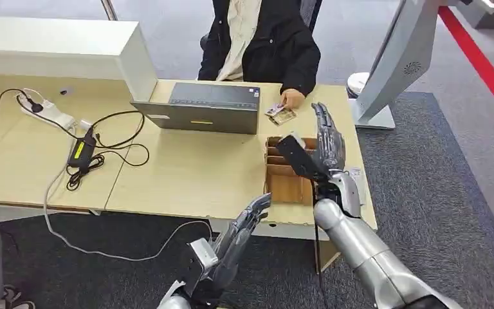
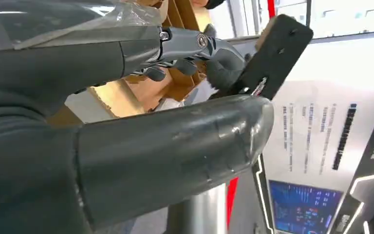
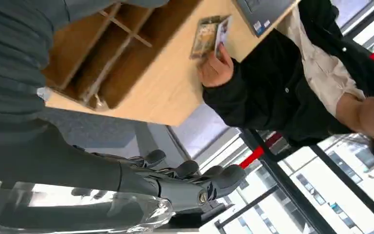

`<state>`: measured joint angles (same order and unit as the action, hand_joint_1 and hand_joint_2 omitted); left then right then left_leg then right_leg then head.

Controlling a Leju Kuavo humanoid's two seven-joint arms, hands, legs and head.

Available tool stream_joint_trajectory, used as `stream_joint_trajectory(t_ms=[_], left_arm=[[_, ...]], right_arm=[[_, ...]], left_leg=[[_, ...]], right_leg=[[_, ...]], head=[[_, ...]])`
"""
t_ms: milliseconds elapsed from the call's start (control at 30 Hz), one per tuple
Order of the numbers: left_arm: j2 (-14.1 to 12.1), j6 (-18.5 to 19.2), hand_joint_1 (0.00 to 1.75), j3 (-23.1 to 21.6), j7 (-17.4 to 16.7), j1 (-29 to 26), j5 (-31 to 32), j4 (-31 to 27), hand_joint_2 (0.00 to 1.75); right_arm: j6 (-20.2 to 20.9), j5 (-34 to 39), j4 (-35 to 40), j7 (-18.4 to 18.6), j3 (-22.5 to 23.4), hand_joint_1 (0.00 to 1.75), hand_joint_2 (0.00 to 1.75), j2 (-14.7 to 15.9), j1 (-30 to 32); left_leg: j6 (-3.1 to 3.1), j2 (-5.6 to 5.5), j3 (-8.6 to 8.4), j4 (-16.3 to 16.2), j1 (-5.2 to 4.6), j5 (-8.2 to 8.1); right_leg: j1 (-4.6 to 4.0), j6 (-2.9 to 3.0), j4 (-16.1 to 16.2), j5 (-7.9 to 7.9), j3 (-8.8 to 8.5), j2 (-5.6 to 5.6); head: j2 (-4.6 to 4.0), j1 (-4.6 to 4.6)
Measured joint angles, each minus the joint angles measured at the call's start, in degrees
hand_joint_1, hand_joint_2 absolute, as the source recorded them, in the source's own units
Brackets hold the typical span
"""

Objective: Pass the card to the sensor for recognition and then transmit it.

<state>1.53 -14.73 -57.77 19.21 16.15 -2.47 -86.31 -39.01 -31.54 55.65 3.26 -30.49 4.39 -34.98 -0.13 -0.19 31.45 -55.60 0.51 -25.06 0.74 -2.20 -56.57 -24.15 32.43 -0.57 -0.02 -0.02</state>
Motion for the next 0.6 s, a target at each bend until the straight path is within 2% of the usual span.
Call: stream_joint_trajectory(t_ms=[267,600], left_arm=[[-0.57,0.94,0.0,0.02,-0.61,-0.39,0.0,-1.25,0.0],[-1.27,1.75,0.0,-0.04,-1.22,-0.66,-0.13,-2.71,0.0]], right_arm=[[-0.09,-11.48,5.79,5.68,0.66,0.0,1.75,1.75,6.34],[-0.59,-19.69,5.9,8.61,1.71,0.0,1.75,3.21,7.21]], left_leg=[[0.0,0.01,0.01,0.0,0.0,0.0],[0.0,0.02,0.02,0.0,0.0,0.01]], right_leg=[[0.0,0.0,0.0,0.01,-0.01,0.0],[0.0,0.01,0.0,0.01,-0.01,0.01]], head=[[0.0,0.02],[0.0,0.02]])
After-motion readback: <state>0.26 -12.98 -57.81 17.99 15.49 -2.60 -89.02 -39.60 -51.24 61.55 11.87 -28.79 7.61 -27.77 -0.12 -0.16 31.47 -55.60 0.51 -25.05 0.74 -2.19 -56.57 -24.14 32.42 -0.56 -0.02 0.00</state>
